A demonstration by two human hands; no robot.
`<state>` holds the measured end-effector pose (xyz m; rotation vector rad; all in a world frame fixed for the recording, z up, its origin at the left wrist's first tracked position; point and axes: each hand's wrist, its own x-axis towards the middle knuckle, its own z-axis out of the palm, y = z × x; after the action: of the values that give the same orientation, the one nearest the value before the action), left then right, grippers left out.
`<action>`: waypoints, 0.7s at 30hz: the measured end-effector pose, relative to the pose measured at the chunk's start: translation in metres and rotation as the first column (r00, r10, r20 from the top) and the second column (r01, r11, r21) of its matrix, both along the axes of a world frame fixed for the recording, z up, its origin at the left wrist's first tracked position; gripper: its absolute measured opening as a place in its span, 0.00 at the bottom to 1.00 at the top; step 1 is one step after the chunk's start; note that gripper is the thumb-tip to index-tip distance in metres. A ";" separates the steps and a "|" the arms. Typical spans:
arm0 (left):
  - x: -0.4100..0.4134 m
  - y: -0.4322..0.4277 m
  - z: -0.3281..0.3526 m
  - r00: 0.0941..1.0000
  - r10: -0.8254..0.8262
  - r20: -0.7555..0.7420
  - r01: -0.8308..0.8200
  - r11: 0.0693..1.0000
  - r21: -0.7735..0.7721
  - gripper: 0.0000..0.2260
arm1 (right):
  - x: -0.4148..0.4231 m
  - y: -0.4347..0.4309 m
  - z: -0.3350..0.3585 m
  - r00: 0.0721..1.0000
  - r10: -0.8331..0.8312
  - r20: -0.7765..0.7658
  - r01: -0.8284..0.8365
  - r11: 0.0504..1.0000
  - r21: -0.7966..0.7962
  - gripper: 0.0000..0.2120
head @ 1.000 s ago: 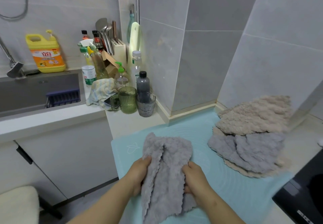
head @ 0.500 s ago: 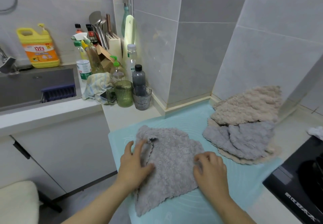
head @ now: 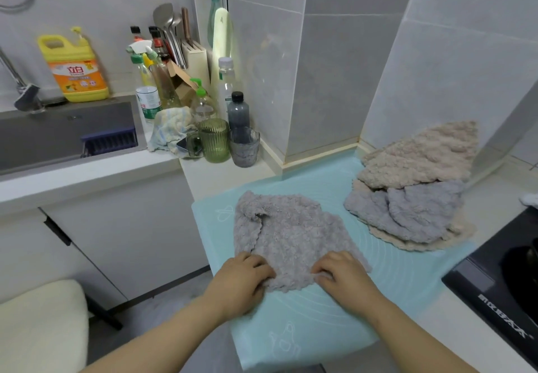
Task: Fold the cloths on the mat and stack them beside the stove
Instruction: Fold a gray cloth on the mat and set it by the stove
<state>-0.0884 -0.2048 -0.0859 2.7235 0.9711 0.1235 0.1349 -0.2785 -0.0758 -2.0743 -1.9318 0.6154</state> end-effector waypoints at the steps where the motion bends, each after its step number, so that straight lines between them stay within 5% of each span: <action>1: -0.001 0.005 0.005 1.000 -0.002 -0.007 0.002 0.999 -0.039 0.19 | -0.003 0.002 0.004 1.000 0.012 -0.015 -0.013 0.999 -0.049 0.07; 5: -0.009 0.027 0.027 0.987 -0.019 -0.157 -0.039 0.932 -0.360 0.16 | -0.013 0.008 0.031 0.965 0.087 -0.247 -0.175 0.916 -0.361 0.07; 9: -0.015 0.039 0.037 0.976 -0.011 -0.216 -0.108 0.839 -0.533 0.08 | -0.020 0.011 0.040 0.943 0.019 -0.332 -0.176 0.875 -0.450 0.04; 14: 0.001 0.048 0.047 0.949 0.304 -0.080 -0.314 0.931 -0.184 0.13 | -0.012 0.031 0.035 0.859 -0.346 -0.376 0.291 0.936 -0.196 0.05; 17: 0.017 0.054 0.042 0.902 0.422 0.089 -0.396 0.892 -0.217 0.21 | -0.009 0.054 0.030 0.788 -0.479 -0.386 0.485 0.870 -0.089 0.07; 21: 0.036 0.071 0.032 0.834 0.545 0.090 -0.516 0.827 -0.222 0.31 | -0.006 0.086 0.021 0.723 -0.567 -0.394 0.587 0.805 -0.082 0.16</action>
<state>-0.0520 -0.1342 -0.0544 2.1644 1.5825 0.3124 0.1288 -0.1922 -0.0547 -2.1418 -0.9769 0.7505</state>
